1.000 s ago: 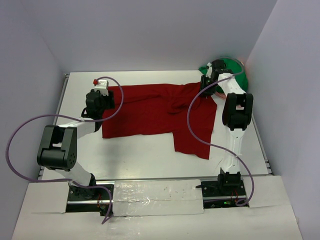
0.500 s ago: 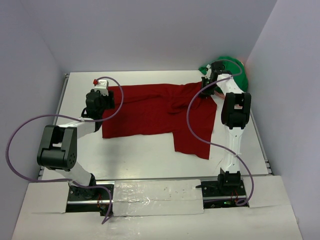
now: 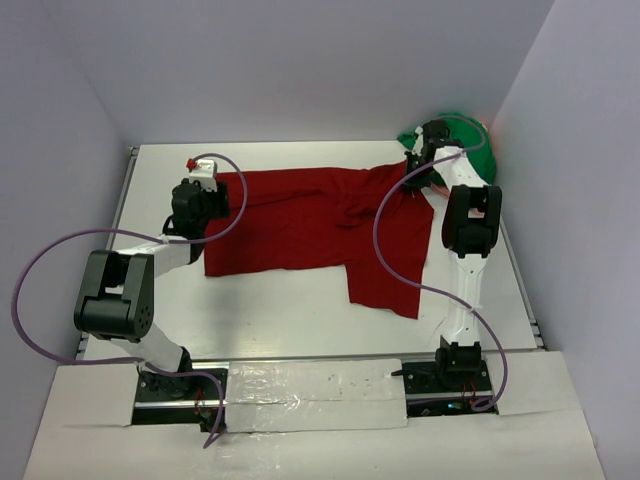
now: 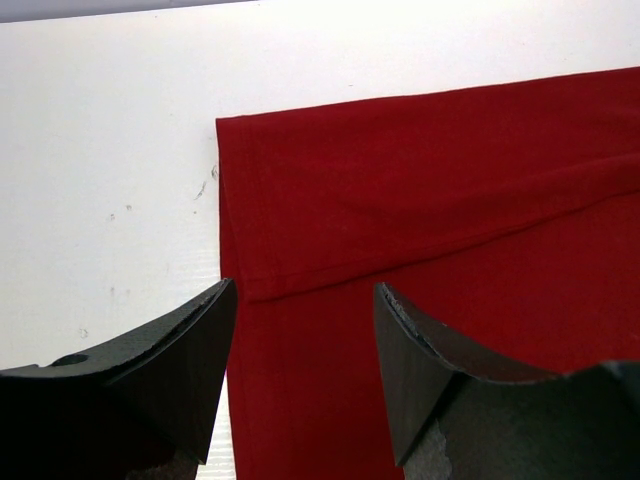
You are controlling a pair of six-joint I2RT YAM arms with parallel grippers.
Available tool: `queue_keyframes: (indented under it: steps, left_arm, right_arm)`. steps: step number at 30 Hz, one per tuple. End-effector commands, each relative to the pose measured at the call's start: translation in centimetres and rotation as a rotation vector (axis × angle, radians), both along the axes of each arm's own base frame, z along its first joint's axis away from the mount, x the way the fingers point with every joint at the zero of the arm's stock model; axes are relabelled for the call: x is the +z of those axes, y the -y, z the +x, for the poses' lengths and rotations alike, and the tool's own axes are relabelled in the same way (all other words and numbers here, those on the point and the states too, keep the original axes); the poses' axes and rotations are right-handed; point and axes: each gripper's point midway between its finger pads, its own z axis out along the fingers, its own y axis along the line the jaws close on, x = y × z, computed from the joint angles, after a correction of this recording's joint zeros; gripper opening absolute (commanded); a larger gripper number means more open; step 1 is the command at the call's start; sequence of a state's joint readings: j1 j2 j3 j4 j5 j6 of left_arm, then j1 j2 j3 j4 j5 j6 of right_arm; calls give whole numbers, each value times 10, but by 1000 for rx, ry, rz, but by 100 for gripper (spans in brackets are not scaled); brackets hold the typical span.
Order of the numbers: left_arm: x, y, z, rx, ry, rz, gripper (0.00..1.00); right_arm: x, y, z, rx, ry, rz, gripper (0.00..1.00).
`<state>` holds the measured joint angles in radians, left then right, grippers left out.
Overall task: Fold and stack the t-shirts
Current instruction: Fold the tshirt
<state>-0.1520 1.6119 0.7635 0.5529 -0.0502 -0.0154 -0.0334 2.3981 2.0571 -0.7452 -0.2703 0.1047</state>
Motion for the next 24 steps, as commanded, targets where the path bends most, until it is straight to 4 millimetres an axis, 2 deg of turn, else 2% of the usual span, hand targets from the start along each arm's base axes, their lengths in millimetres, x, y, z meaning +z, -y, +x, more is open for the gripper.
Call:
queue_keyframes:
  steps: [1, 9, 18, 23, 24]
  left_arm:
    - [15, 6, 6, -17, 34, -3, 66]
    - [14, 7, 6, -17, 31, -2, 66]
    - [14, 9, 6, -22, 28, -1, 66]
    - [14, 12, 5, -29, 27, -2, 66]
    - [14, 11, 5, -28, 27, -2, 65]
  right_arm:
    - [41, 17, 28, -28, 136, -61, 0]
    - [71, 29, 48, -62, 222, -114, 0]
    - [82, 43, 64, -99, 274, -177, 0]
    - [85, 34, 76, -85, 317, -143, 0]
    - [80, 31, 77, -82, 314, -139, 0]
